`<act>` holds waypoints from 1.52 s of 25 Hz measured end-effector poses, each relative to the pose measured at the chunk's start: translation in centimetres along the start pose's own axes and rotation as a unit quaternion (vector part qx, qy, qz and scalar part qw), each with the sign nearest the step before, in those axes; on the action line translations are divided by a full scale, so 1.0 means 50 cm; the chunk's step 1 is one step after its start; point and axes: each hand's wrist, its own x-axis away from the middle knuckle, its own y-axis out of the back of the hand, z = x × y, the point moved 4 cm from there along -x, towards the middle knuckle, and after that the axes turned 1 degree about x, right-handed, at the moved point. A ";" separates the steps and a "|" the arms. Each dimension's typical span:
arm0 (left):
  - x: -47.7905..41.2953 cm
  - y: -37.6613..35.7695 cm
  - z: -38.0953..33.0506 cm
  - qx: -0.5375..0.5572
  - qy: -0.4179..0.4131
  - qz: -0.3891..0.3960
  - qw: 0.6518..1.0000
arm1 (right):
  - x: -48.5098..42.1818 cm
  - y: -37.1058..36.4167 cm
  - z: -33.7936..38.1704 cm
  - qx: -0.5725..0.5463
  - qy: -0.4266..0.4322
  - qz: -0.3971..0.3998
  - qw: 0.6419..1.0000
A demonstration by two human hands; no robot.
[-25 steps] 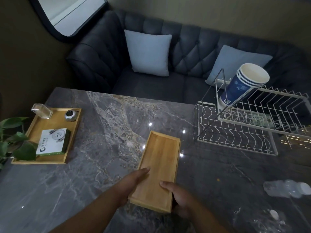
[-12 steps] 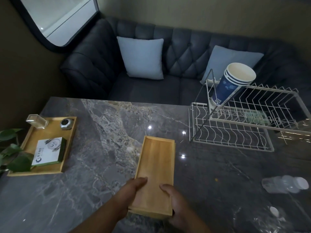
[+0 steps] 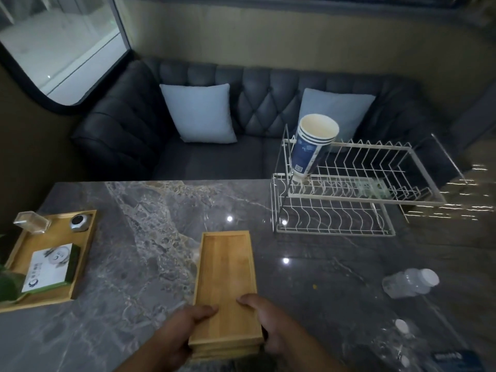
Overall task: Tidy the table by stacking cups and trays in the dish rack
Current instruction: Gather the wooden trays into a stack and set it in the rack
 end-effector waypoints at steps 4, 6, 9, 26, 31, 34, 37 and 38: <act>0.016 -0.057 0.009 0.018 -0.009 -0.009 1.000 | 0.034 0.040 0.008 0.010 -0.009 0.016 1.000; 0.024 -0.087 0.013 0.024 -0.019 -0.018 0.999 | 0.053 0.063 0.015 0.019 -0.019 0.025 0.999; 0.032 -0.131 0.019 0.028 -0.042 -0.020 0.999 | 0.085 0.099 0.024 0.053 -0.052 0.047 0.996; 0.107 -0.174 0.004 -0.035 -0.046 0.022 0.998 | 0.175 0.104 -0.020 0.093 0.053 0.054 0.993; 0.112 -0.159 -0.004 -0.084 -0.030 0.037 0.995 | 0.182 0.089 -0.060 0.048 0.071 0.038 0.996; 0.104 -0.158 -0.004 -0.109 -0.016 0.056 0.992 | 0.187 0.090 -0.080 0.018 0.081 0.022 0.996; 0.083 -0.160 0.003 -0.132 -0.008 0.083 0.988 | 0.196 0.101 -0.092 -0.002 0.085 -0.004 0.996; 0.076 -0.162 0.006 -0.141 -0.007 0.092 0.986 | 0.200 0.105 -0.096 -0.007 0.087 -0.010 0.996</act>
